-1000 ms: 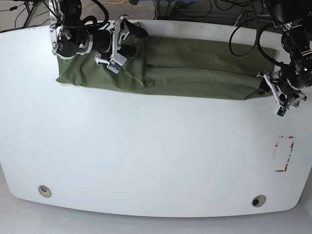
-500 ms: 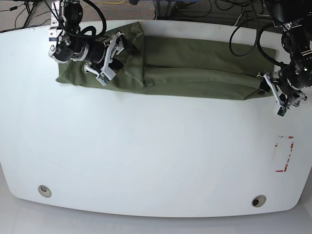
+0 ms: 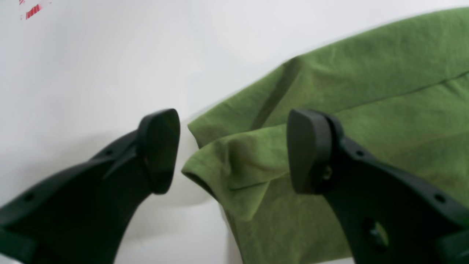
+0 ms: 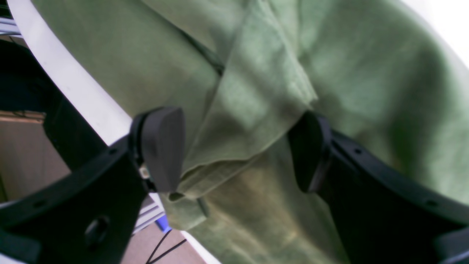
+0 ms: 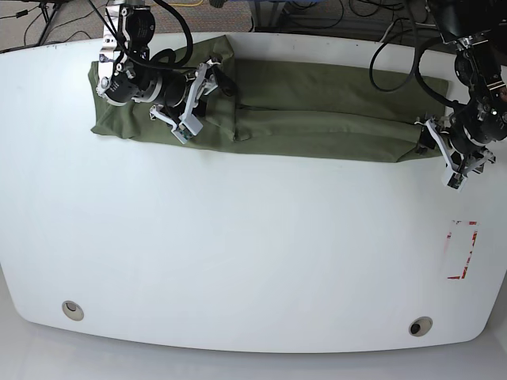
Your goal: Layout the t-shirt on the table in an organized manner, then fold the t-shirt properly
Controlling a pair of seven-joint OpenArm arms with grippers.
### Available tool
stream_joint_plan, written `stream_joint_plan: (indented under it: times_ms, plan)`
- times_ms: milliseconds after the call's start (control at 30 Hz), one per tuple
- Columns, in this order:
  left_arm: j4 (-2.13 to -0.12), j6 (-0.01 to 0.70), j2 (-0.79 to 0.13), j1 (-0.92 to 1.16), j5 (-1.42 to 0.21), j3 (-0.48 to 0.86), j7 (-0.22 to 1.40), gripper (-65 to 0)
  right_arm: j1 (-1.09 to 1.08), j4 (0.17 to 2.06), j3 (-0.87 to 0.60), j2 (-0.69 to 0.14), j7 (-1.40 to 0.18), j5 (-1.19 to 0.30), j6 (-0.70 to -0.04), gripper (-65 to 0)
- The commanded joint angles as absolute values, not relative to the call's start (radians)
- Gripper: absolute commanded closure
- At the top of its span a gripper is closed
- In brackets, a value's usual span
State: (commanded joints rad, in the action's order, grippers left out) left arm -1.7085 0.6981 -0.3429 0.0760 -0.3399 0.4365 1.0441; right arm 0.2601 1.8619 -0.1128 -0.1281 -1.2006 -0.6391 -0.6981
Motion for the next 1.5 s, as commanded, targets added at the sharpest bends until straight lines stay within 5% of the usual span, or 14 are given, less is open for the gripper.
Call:
stream_joint_plan:
  times_ms: [167, 567, 1133, 1233, 1400, 1500]
  plan:
    - [-1.705, 0.698, -0.343, 0.076, -0.34, 0.437, 1.044, -42.1, 0.245, 1.886, -0.025, -0.128, -1.202, -0.647, -0.698, -38.8]
    - [-1.712, 0.698, -0.343, 0.073, -0.34, 0.437, 1.044, -42.1, 0.182, 1.896, 0.151, -0.186, -1.208, -0.952, -0.698, -36.6]
    - [-1.896, 0.698, -0.278, 0.147, -0.346, 0.441, 1.044, -41.4, 0.16, 1.896, -0.147, -0.317, -1.205, -0.9, -0.698, -33.6]
    - [-1.913, 0.698, -0.262, 0.171, -0.346, 0.441, 1.044, -34.0, 0.185, 1.896, -0.188, -0.317, -1.205, -0.84, -0.698, -23.6]
    - [-1.906, 0.698, -0.228, 0.2, -0.338, 0.443, 1.044, -8.9, 0.228, 1.89, -0.216, -0.311, -1.199, -0.684, -0.698, -3.0]
    - [-1.891, 0.698, -0.219, 0.234, -0.337, 0.443, 1.044, 0.0, 0.259, 1.888, -0.211, -0.302, -1.159, -0.576, -0.698, 0.0]
